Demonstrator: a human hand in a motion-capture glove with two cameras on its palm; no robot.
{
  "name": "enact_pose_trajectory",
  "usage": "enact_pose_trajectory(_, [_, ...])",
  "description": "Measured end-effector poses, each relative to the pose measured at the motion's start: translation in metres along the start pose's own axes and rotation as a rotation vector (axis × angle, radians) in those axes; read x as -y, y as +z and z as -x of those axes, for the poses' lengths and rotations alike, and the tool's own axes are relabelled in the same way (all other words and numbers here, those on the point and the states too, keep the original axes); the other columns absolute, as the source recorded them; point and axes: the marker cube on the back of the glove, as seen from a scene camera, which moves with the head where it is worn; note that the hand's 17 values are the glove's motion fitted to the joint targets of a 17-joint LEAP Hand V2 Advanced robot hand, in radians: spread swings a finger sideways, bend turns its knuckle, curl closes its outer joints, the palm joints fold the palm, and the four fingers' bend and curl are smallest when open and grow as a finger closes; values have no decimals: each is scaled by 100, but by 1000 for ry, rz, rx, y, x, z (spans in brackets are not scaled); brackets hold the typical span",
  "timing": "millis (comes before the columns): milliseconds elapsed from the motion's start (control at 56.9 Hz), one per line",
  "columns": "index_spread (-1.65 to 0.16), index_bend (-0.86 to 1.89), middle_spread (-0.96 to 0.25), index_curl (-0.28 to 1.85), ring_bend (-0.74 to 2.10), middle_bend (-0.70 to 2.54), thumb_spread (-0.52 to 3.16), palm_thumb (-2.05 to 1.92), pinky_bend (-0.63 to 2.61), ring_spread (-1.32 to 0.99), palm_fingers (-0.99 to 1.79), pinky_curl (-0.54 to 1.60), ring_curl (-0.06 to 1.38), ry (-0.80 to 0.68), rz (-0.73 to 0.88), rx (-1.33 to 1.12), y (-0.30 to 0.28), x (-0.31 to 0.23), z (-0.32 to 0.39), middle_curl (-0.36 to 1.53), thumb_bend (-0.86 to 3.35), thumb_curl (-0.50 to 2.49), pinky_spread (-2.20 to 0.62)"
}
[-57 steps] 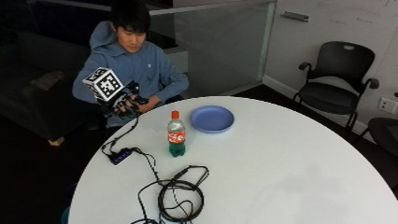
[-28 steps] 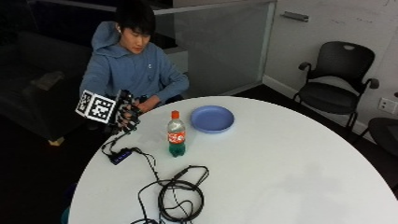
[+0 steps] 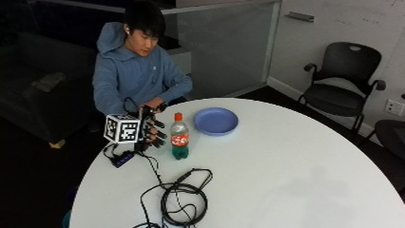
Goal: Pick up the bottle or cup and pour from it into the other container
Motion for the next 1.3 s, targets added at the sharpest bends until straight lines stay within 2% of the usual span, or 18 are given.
enact_pose_trajectory(123, [-41,13,-3,22,43,18,89,54,57,5,3,27,29,17,21,107,32,15,-10,32,-3,34,16])
enact_pose_trajectory(229, [-41,11,4,20,47,16,87,55,67,12,3,29,30,30,31,246,53,28,-15,30,-3,34,21])
enact_pose_trajectory(439, [-41,15,11,21,51,19,84,60,72,16,9,30,30,-7,0,280,75,37,-19,30,-2,36,25])
enact_pose_trajectory(545, [-38,21,8,24,54,23,80,73,67,13,44,27,29,-35,-77,257,88,33,-22,31,1,38,24])
enact_pose_trajectory(668, [-22,25,2,30,54,39,74,92,51,1,97,23,30,-56,-217,254,91,40,-22,38,6,46,16])
enact_pose_trajectory(756, [-17,21,0,34,55,36,62,97,46,-3,103,25,34,-23,-264,263,94,40,-18,40,3,50,9])
enact_pose_trajectory(949, [-12,17,-2,39,50,33,41,101,46,-7,114,28,38,-81,-160,87,109,41,11,43,-3,58,1])
enact_pose_trajectory(1301, [-9,17,-3,42,49,30,30,101,50,-9,119,33,42,-217,221,-673,176,45,130,47,-4,65,-5])
